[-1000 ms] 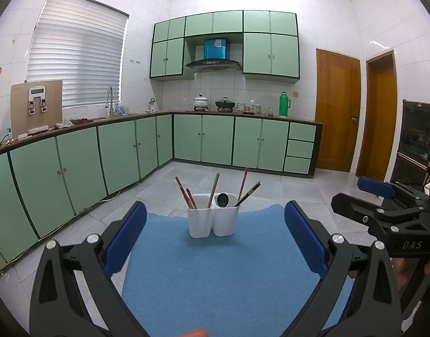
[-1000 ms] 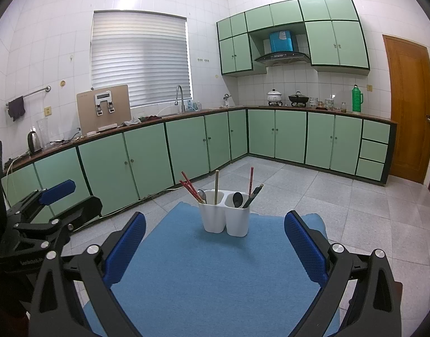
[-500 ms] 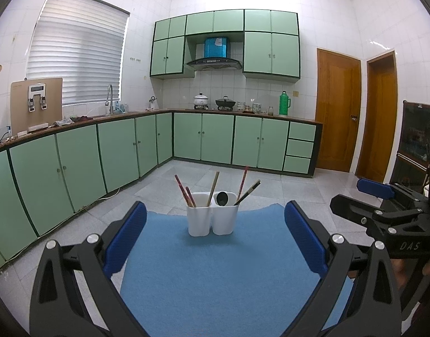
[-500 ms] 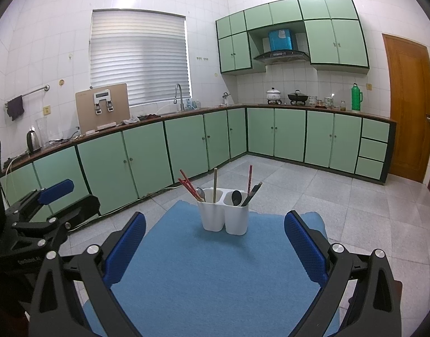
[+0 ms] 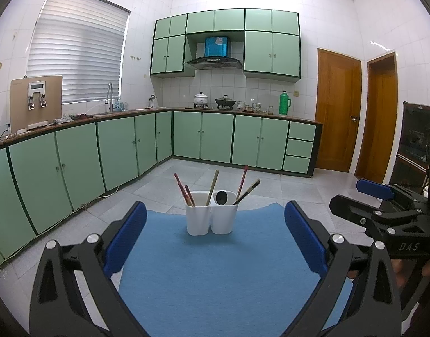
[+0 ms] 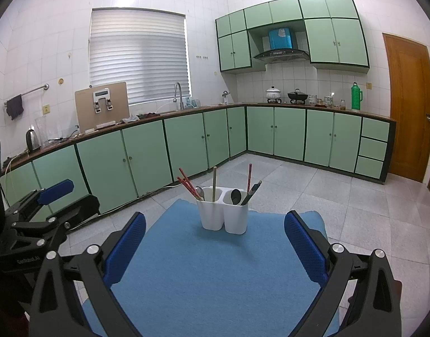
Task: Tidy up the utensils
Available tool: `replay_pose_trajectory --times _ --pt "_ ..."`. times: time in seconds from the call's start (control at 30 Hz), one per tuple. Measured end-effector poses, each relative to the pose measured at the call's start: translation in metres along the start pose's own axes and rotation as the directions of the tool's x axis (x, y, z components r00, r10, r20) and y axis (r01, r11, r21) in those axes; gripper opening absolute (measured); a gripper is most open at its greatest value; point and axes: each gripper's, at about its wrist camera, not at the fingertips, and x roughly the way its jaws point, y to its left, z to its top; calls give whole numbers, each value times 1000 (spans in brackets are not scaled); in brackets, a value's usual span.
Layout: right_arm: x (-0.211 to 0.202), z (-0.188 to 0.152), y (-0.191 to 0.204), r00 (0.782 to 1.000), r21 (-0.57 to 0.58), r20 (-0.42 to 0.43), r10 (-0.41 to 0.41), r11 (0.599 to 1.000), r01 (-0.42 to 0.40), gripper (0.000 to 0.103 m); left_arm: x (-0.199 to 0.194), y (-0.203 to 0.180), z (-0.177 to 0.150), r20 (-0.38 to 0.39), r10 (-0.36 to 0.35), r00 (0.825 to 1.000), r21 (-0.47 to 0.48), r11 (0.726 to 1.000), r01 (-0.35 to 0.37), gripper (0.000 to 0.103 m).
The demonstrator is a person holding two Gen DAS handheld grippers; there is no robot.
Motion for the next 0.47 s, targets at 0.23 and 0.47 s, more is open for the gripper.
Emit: replay_pose_trajectory --times 0.23,0.47 --pt "1 -2 -2 1000 1 -4 -2 1000 2 97 1 0 1 -9 -2 1000 0 1000 2 96" --pt "0 -2 -3 1000 1 -6 -2 1000 2 97 2 2 3 -13 1 1000 -1 1000 -1 96"
